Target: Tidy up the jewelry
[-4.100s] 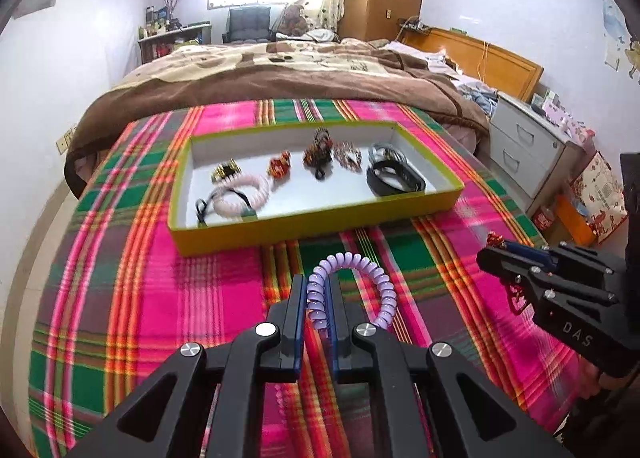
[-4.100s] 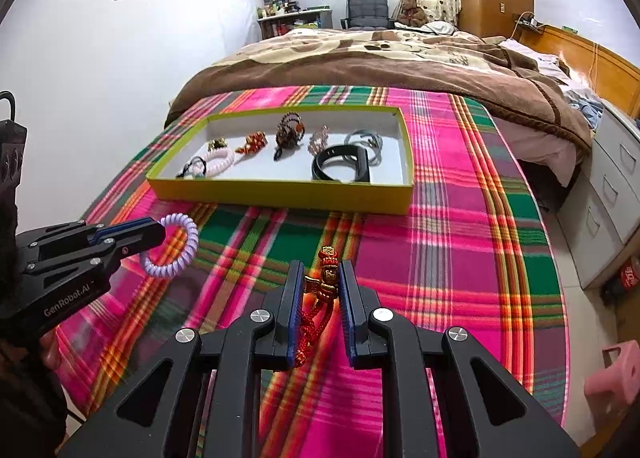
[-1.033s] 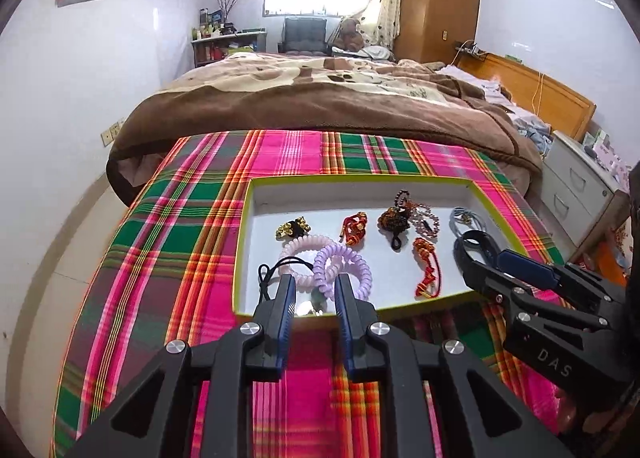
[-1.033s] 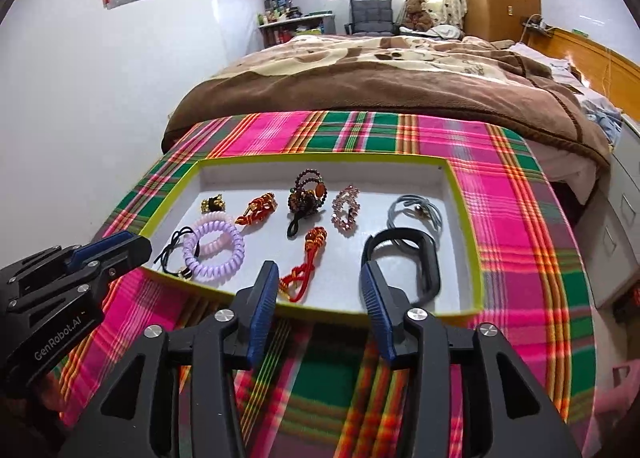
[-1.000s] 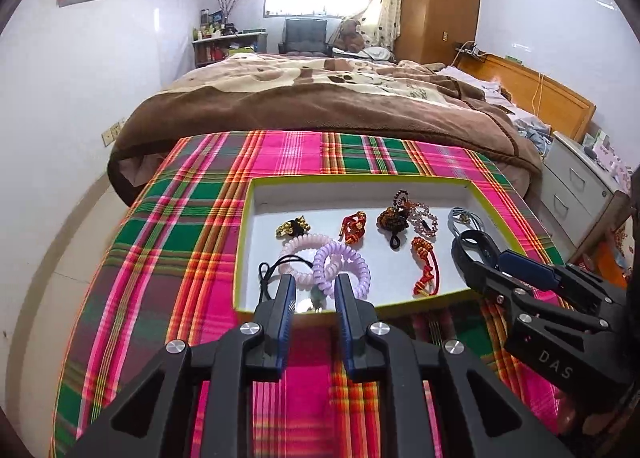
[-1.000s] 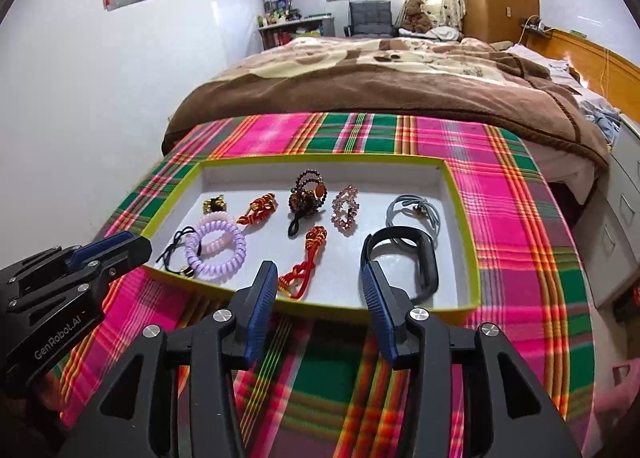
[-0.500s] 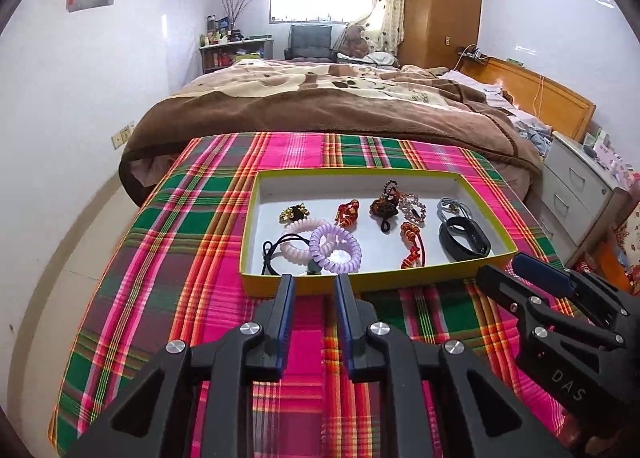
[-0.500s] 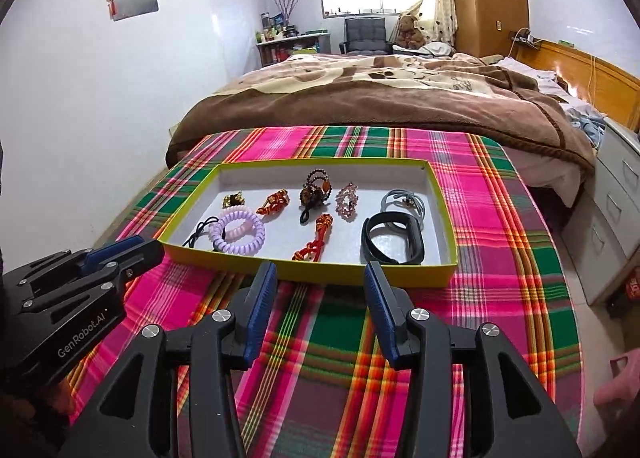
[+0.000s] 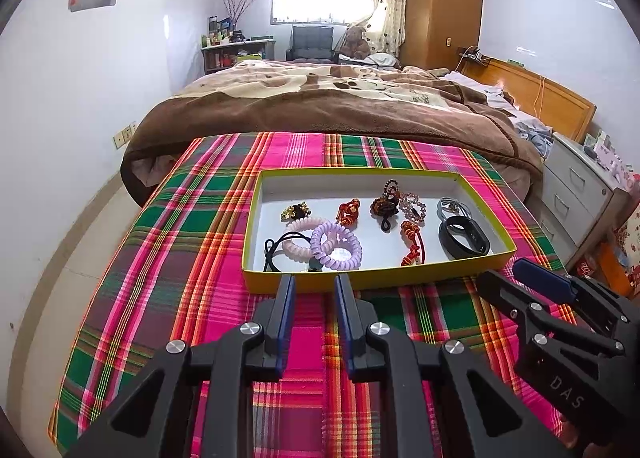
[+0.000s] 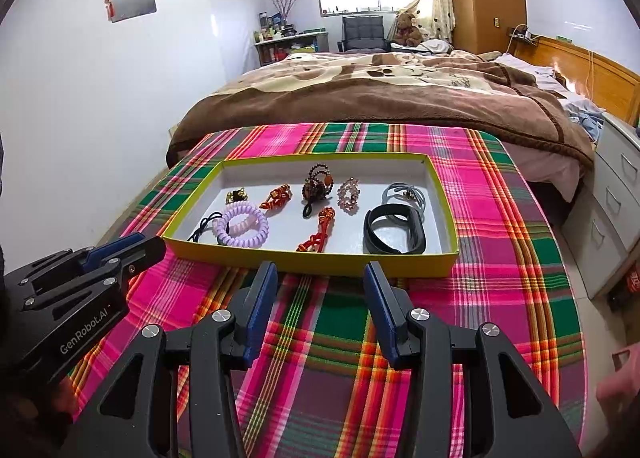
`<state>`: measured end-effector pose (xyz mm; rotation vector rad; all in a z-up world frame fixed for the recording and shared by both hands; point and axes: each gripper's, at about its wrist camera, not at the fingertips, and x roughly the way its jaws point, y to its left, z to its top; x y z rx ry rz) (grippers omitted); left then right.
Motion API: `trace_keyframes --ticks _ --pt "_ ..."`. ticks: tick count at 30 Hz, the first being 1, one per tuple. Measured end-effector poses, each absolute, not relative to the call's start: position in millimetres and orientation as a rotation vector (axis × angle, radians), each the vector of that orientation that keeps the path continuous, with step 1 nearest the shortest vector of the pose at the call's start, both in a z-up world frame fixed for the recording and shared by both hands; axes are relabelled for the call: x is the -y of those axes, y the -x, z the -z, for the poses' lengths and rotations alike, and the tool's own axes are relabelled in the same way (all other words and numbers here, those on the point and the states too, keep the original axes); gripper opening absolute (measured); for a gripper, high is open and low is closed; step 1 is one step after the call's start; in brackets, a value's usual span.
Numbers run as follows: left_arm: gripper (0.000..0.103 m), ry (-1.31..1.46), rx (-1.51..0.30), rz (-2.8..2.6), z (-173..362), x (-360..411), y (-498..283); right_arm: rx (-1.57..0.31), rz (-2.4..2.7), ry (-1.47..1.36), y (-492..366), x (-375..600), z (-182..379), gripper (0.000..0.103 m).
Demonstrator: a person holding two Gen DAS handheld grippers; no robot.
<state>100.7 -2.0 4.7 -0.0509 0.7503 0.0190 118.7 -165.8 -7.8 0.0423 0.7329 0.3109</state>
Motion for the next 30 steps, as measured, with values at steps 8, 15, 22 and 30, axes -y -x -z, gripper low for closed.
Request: trace_keyframes --ticks 8,15,22,30 --pt "0.019 0.055 -0.750 -0.019 -3.9 1.4 -101.2 -0.737 -0.313 -0.045 -117.2 165.2 8.4 0.046" --pt "0.019 0.056 -0.752 -0.020 -3.7 0.1 -100.9 -0.735 -0.319 -0.047 -115.4 164.5 7.9 0.046" --pt "0.019 0.057 -0.757 -0.018 -2.4 0.0 -101.4 -0.738 -0.318 -0.048 -113.7 164.5 7.4 0.046" --pt "0.019 0.059 -0.762 -0.017 -1.0 0.6 -101.1 -0.737 -0.322 -0.048 -112.0 163.9 6.8 0.046"
